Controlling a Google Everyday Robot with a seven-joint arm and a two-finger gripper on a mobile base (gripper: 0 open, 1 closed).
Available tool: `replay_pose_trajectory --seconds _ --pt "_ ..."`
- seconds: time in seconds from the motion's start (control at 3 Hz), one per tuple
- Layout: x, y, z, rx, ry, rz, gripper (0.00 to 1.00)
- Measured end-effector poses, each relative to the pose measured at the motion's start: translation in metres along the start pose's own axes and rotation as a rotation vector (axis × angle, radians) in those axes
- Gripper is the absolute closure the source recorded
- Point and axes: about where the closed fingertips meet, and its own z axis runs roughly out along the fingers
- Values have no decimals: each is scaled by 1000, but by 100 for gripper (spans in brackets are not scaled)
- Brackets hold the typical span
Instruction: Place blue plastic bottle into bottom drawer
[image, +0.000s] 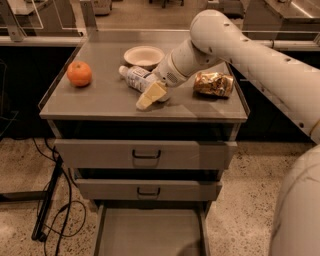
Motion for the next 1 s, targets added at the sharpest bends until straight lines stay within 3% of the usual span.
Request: replay_pose_trajectory --seconds 1.0 --pt "0 0 0 0 0 0 93"
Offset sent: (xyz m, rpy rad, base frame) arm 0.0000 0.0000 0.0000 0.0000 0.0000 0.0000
